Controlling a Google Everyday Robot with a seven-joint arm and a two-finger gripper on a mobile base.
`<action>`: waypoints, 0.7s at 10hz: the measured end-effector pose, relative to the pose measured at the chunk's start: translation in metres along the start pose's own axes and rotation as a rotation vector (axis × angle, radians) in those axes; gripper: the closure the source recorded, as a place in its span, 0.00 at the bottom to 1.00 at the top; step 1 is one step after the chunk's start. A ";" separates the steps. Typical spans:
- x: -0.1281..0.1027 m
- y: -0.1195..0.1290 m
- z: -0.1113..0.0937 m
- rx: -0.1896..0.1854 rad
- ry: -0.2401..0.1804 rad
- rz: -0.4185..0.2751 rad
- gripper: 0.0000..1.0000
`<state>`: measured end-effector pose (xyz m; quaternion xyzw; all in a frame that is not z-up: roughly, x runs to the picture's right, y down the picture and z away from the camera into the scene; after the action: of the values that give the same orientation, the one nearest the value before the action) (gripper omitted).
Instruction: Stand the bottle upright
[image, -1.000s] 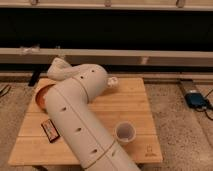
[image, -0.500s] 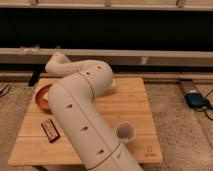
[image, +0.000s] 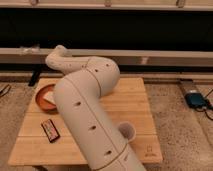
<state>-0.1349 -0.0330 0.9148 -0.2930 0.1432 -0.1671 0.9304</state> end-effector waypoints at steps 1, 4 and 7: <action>-0.001 -0.001 -0.006 0.005 -0.024 0.002 1.00; 0.000 -0.004 -0.020 0.017 -0.077 0.013 1.00; 0.002 -0.006 -0.029 0.022 -0.131 0.032 1.00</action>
<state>-0.1448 -0.0531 0.8949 -0.2905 0.0851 -0.1341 0.9436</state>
